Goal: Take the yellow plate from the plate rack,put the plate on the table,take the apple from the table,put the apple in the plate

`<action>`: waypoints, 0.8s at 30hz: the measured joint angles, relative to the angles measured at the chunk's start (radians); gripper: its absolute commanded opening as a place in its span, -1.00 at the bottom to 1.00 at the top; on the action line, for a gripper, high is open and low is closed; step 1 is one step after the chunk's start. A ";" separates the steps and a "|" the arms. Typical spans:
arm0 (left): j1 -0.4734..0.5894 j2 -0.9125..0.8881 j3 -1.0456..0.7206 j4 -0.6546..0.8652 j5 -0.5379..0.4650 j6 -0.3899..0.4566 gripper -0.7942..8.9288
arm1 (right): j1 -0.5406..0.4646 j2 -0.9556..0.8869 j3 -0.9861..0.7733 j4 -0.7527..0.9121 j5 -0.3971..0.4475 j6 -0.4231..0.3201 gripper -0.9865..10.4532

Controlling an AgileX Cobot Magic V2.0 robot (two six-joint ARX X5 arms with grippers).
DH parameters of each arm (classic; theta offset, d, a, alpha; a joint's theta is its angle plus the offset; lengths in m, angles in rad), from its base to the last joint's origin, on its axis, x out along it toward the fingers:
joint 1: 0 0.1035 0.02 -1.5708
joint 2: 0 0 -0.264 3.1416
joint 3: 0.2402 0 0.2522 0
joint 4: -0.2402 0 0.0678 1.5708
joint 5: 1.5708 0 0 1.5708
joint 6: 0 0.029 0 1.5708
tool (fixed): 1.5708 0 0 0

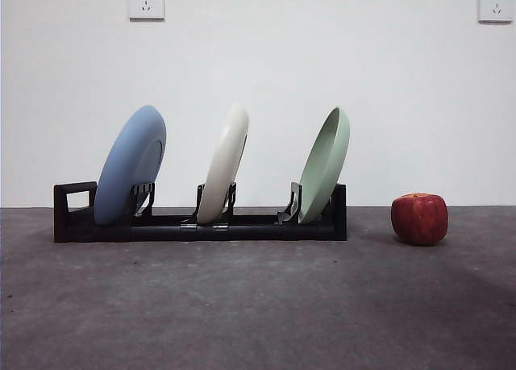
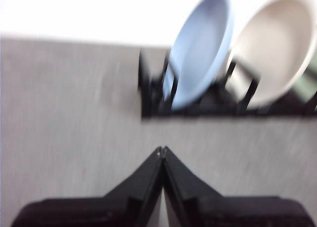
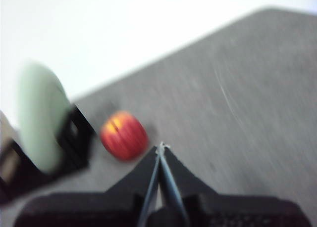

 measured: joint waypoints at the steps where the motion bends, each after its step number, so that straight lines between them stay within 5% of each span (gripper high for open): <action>1: 0.000 0.004 0.023 0.003 0.000 0.000 -0.85 | 0.000 0.001 0.025 0.006 0.000 0.006 -0.84; 12: 0.000 0.242 0.288 0.006 0.050 0.000 -0.85 | 0.000 0.178 0.303 -0.028 -0.044 0.013 -0.84; 24: 0.000 0.702 0.738 -0.116 0.250 -0.011 -0.84 | 0.000 0.538 0.700 -0.361 -0.127 -0.043 -0.83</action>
